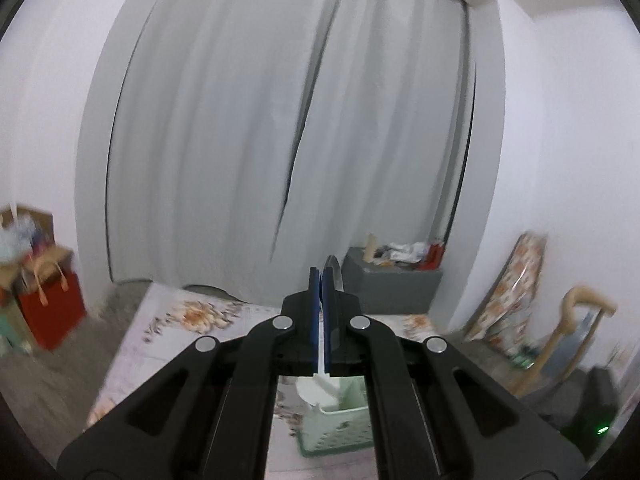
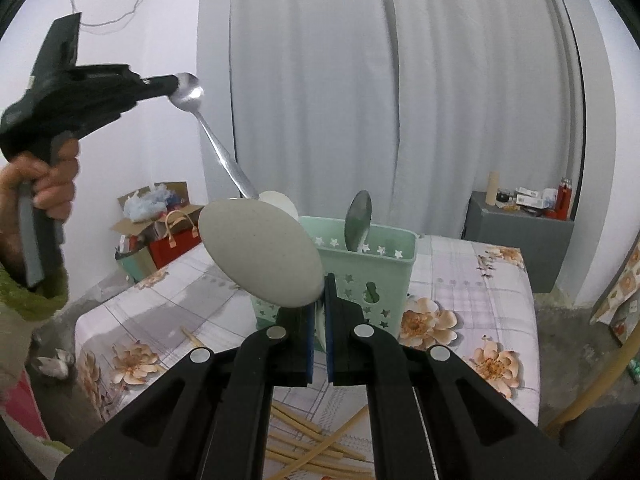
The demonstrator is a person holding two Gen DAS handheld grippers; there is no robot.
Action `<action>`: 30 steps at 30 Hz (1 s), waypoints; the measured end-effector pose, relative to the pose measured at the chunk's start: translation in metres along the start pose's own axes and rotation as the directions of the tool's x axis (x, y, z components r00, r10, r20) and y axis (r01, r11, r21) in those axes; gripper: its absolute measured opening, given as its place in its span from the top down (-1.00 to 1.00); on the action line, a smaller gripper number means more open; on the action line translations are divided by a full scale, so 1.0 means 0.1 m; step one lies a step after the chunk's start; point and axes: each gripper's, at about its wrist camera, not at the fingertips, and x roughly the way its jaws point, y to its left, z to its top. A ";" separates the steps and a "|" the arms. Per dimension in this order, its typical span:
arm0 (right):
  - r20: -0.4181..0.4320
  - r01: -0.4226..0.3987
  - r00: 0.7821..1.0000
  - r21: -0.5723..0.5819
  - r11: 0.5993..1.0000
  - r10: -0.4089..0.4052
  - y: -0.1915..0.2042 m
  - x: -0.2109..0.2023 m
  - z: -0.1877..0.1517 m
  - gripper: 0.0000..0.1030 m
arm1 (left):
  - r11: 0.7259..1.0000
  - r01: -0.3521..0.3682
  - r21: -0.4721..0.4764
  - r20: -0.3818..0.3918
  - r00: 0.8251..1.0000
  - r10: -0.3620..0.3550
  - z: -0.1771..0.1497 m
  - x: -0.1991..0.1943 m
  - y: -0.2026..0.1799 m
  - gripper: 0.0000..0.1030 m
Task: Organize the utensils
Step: 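Lift the white paddle toward the holder with the right tool while the left tool holds the ladle up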
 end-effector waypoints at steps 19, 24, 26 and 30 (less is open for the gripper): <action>-0.019 0.000 1.000 0.053 0.999 0.001 -0.11 0.03 -0.06 0.91 | 0.976 -0.093 0.194 0.031 0.996 0.089 -0.15 0.38 -0.41 1.00; -0.025 -0.015 1.000 0.065 0.998 0.017 -0.10 0.06 -0.07 0.91 | 0.961 -0.134 0.240 0.071 0.990 0.121 -0.09 0.41 -0.44 1.00; -0.026 -0.018 0.999 0.062 0.998 0.019 -0.08 0.07 -0.07 0.91 | 0.957 -0.137 0.255 0.055 0.990 0.127 -0.16 0.48 -0.44 1.00; -0.027 -0.016 0.999 0.060 0.998 0.018 -0.08 0.06 -0.06 0.91 | 0.951 -0.134 0.278 0.021 0.991 0.133 -0.29 0.58 -0.49 1.00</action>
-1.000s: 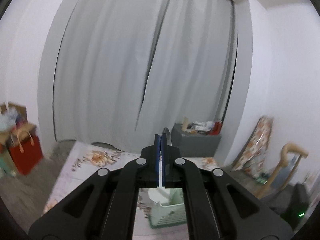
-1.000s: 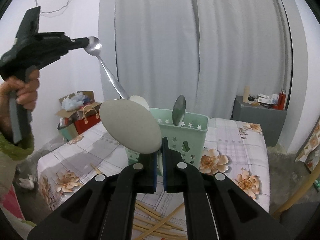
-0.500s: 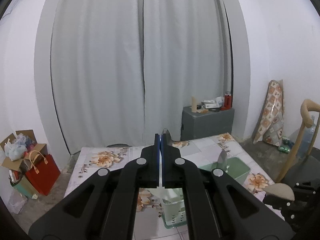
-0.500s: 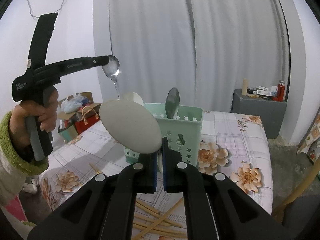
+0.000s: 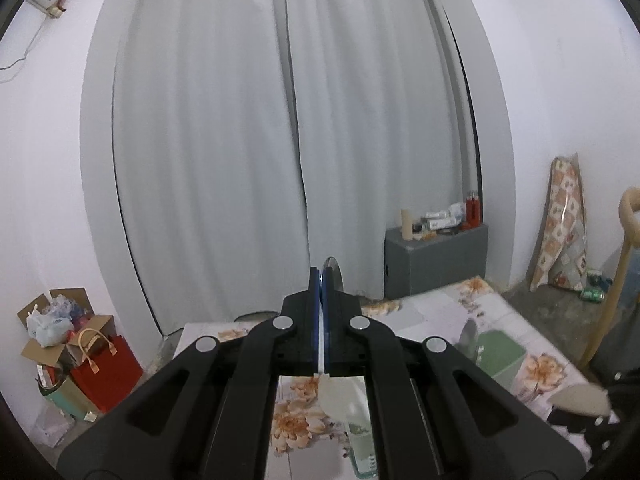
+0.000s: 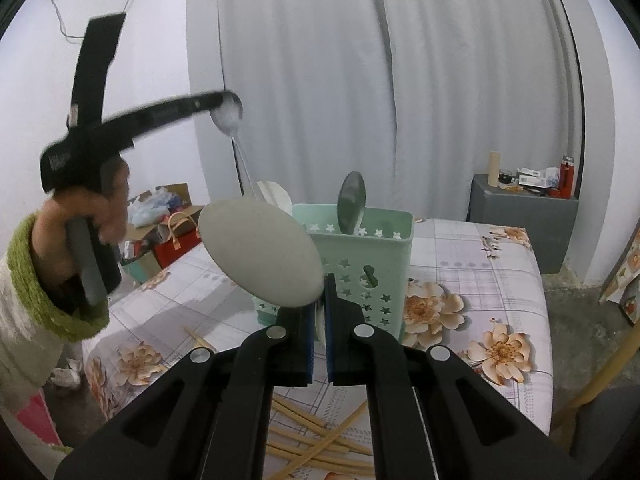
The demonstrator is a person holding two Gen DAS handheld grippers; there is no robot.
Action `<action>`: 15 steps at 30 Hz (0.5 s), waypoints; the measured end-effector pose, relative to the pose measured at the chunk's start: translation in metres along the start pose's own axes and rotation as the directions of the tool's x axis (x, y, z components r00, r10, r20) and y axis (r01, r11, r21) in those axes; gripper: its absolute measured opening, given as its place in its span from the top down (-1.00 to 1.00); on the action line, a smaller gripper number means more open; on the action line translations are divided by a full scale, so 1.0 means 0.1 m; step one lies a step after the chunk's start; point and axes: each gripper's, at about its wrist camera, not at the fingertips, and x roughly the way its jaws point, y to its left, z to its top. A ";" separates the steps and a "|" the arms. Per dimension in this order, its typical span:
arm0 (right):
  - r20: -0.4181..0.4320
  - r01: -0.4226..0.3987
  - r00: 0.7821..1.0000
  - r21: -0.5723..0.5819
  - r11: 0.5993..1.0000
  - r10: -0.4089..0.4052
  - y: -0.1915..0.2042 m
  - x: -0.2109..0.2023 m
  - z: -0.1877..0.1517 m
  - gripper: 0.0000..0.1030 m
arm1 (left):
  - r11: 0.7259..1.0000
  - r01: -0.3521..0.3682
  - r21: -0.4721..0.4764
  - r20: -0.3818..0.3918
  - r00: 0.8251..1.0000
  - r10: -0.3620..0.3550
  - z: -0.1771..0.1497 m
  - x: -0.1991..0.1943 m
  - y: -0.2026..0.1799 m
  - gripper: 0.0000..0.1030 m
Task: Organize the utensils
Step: 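Lift the white paddle toward the holder with the right tool while the left tool holds the ladle up, then lower the grey ladle into the green holder and open the left tool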
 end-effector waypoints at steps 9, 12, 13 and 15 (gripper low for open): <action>-0.006 -0.008 1.000 0.012 1.000 0.008 -0.01 0.00 -0.02 0.91 | 0.990 0.095 -0.103 -0.103 0.989 -0.106 -0.24 0.07 0.13 0.98; -0.007 -0.010 1.000 0.014 1.000 0.010 -0.01 0.00 -0.02 0.91 | 0.971 0.156 -0.183 -0.146 0.972 -0.183 -0.33 0.15 0.20 0.94; -0.007 -0.009 1.000 0.014 1.000 0.009 -0.01 0.00 -0.02 0.91 | 0.958 0.185 -0.217 -0.160 0.962 -0.222 -0.37 0.17 0.23 0.94; -0.006 -0.009 1.000 0.017 1.000 0.009 -0.01 0.00 -0.02 0.91 | 0.935 0.228 -0.273 -0.170 0.945 -0.280 -0.43 0.20 0.29 0.92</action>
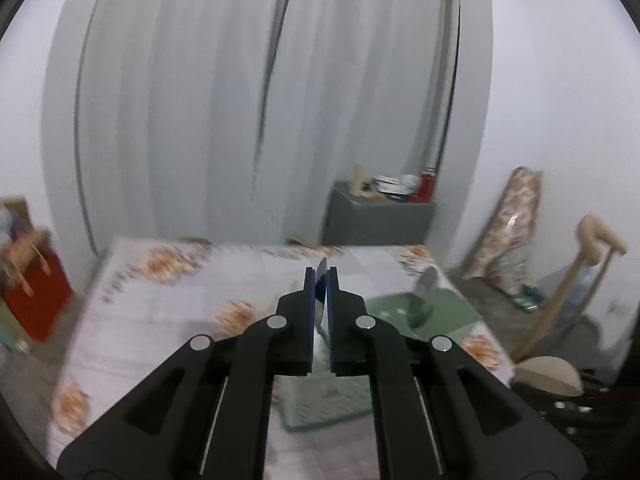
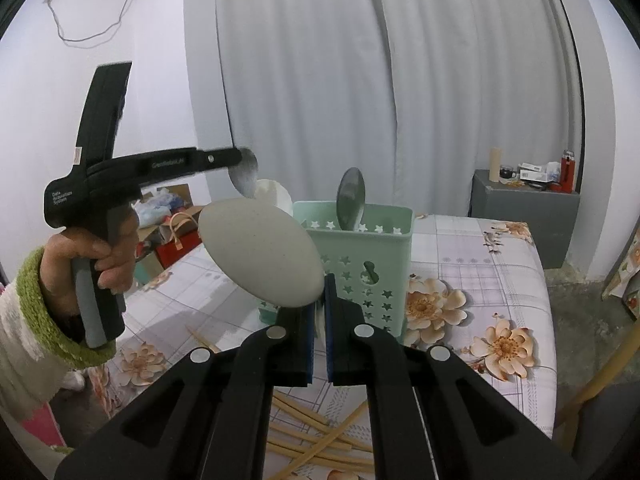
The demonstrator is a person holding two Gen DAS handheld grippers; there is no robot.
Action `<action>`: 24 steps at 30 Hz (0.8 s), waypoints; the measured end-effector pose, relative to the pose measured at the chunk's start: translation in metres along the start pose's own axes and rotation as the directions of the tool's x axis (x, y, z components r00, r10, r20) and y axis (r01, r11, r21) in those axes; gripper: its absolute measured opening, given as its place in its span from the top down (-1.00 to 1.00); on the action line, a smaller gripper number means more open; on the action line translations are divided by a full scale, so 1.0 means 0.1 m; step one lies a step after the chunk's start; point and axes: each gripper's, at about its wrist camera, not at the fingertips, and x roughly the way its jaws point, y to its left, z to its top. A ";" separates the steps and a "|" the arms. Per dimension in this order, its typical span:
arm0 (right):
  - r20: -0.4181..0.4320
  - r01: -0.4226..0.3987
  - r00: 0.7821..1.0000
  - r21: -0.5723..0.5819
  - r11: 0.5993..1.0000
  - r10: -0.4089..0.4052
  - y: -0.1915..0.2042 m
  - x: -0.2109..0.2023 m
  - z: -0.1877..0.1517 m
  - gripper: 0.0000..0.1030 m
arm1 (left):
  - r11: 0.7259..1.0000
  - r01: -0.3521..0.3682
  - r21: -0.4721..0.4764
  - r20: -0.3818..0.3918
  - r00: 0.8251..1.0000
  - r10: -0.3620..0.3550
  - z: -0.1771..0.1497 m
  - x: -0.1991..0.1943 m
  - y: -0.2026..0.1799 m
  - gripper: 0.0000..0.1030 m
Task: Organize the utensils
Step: 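Lower the grey ladle into the green holder and open the left tool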
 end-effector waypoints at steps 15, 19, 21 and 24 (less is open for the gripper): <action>0.021 -0.052 0.999 0.088 0.995 0.050 -0.16 -0.08 0.08 0.91 | 0.980 0.069 -0.188 0.042 0.997 -0.062 -0.26 -0.38 0.32 0.32; 0.058 -0.089 0.995 0.132 0.987 0.082 -0.28 -0.17 0.21 0.91 | 0.980 0.008 -0.197 0.015 1.000 -0.005 -0.47 -0.49 0.37 0.02; 0.085 -0.111 0.992 0.154 0.982 0.099 -0.36 -0.21 0.31 0.91 | 0.978 -0.022 -0.207 -0.013 1.000 0.020 -0.60 -0.52 0.40 -0.13; 0.134 -0.141 0.984 0.175 0.974 0.118 -0.47 -0.28 0.48 0.91 | 0.973 -0.048 -0.225 -0.052 0.998 0.037 -0.74 -0.52 0.46 -0.21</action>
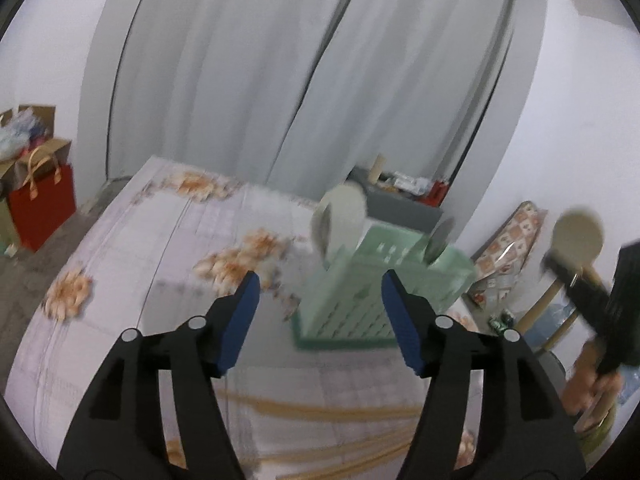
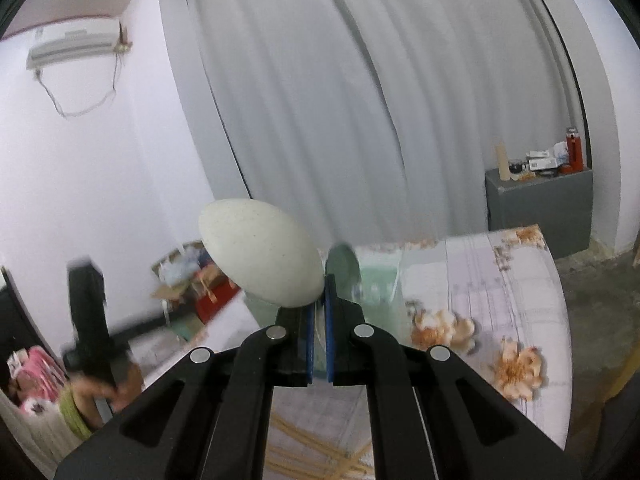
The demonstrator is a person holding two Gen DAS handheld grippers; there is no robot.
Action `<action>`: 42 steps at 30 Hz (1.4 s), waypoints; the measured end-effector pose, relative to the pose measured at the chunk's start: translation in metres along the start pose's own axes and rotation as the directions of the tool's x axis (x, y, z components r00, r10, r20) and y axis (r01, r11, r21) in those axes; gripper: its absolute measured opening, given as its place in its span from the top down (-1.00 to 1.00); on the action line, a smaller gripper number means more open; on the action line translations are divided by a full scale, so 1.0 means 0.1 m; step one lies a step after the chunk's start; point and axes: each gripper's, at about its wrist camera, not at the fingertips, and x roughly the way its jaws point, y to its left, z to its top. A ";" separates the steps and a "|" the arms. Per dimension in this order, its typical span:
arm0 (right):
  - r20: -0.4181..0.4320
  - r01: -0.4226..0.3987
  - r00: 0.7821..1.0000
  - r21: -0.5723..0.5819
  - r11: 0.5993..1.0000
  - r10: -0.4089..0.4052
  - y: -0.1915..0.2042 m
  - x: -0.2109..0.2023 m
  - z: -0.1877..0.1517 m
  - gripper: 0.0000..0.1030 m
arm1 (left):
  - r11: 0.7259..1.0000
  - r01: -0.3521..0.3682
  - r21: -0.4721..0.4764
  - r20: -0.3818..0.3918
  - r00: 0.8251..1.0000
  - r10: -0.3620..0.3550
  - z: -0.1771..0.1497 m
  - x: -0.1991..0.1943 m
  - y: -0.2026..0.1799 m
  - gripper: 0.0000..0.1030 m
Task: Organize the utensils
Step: 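Lower the grey ladle into the green holder and open the left tool, then lower the white paddle into the green holder and open the right tool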
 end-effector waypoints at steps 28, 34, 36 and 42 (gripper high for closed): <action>-0.119 0.032 0.993 0.119 0.992 -0.018 -0.51 0.99 0.13 0.90 | 0.992 -0.123 0.008 -0.045 0.991 0.123 -0.38 -0.09 0.23 -0.45; -0.173 0.091 0.983 0.125 0.988 -0.069 -0.60 1.04 0.01 0.44 | 0.991 -0.130 0.013 -0.057 0.990 0.131 -0.40 -0.07 0.22 -0.46; -0.162 0.103 0.983 0.112 0.988 -0.084 -0.58 0.99 0.01 0.05 | 0.991 -0.131 0.011 -0.063 0.989 0.132 -0.41 -0.05 0.22 -0.46; -0.142 0.120 0.984 0.084 0.989 -0.107 -0.54 0.83 0.03 -0.18 | 0.991 -0.131 0.012 -0.070 0.989 0.131 -0.44 -0.03 0.18 -0.47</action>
